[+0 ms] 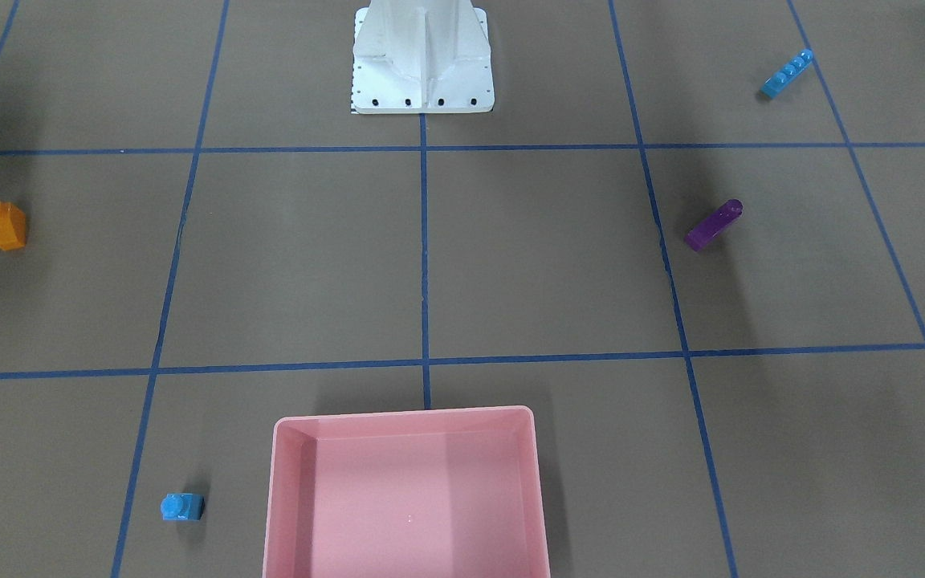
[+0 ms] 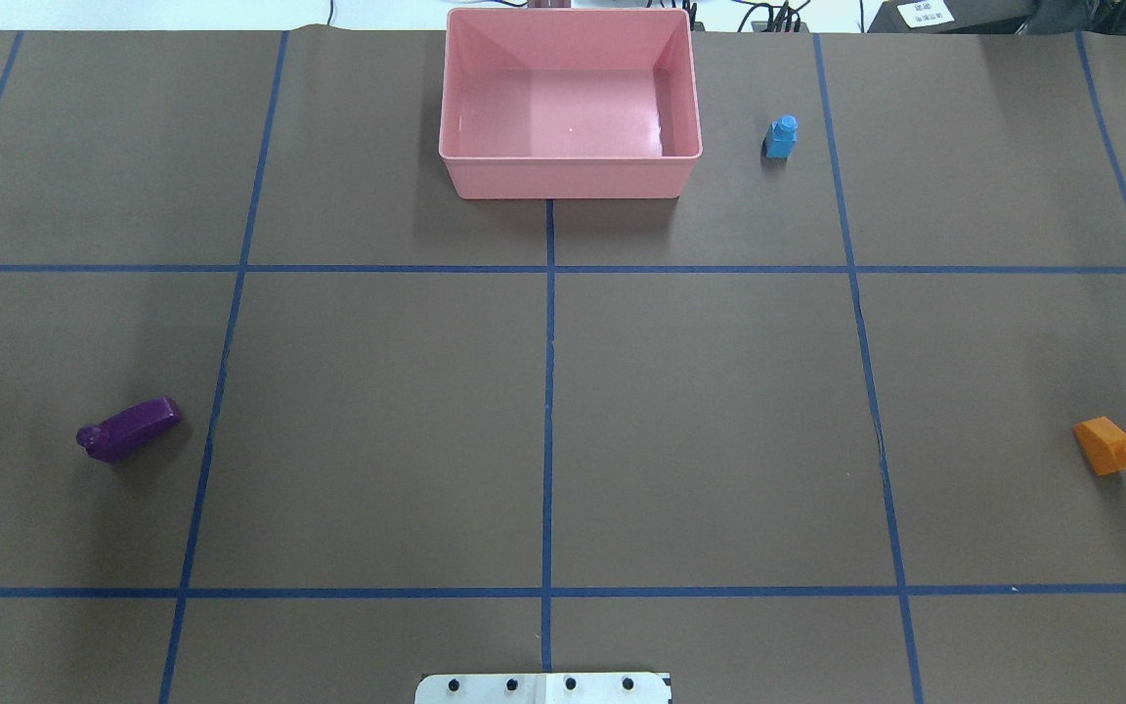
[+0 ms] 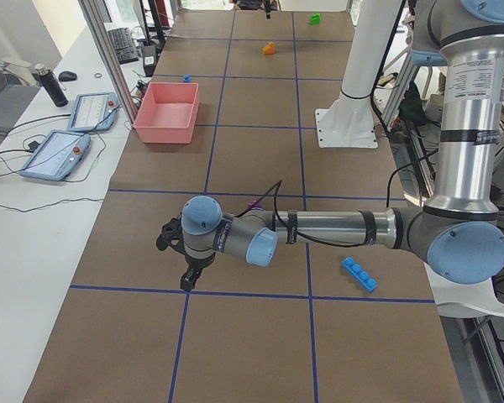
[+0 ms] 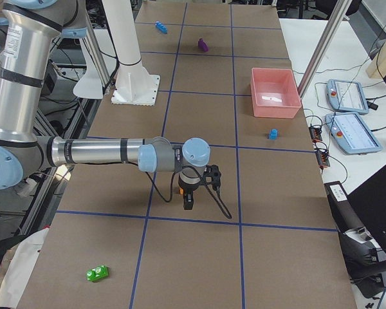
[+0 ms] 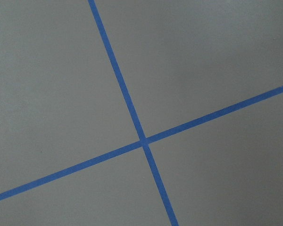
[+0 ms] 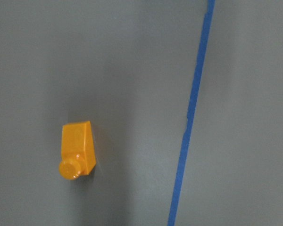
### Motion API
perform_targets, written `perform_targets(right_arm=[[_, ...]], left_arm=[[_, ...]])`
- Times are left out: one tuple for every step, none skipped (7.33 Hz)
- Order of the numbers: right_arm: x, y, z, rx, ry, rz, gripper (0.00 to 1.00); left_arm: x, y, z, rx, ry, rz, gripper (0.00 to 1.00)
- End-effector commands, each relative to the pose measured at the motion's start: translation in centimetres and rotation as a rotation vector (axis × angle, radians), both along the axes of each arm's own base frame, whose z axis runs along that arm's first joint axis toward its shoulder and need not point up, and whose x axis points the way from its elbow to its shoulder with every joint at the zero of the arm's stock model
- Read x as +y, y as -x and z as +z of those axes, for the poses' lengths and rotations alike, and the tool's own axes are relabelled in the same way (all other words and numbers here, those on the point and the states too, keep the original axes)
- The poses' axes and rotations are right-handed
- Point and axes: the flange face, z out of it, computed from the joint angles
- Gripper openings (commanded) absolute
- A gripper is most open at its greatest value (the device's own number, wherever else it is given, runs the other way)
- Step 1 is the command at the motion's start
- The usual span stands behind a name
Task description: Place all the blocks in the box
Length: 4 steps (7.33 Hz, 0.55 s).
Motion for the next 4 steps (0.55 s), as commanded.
perform_targets(right_arm=[[8.5, -2.4, 5.0, 0.096, -0.132, -0.090, 1.00], [12.4, -3.8, 8.1, 0.094, -0.162, -0.139, 1.00], [15.6, -5.1, 11.4, 0.086, -0.165, -0.195, 1.00], [18.1, -5.7, 15.0, 0.067, -0.157, -0.262, 1.00]], left_arm=[[-0.1, 0.0, -0.2, 0.000, -0.004, -0.001, 1.00], [-0.1, 0.0, -0.4, 0.001, -0.017, -0.002, 1.00], [-0.1, 0.0, -0.6, 0.003, -0.025, -0.004, 1.00], [-0.1, 0.0, -0.6, 0.003, -0.025, -0.004, 1.00]])
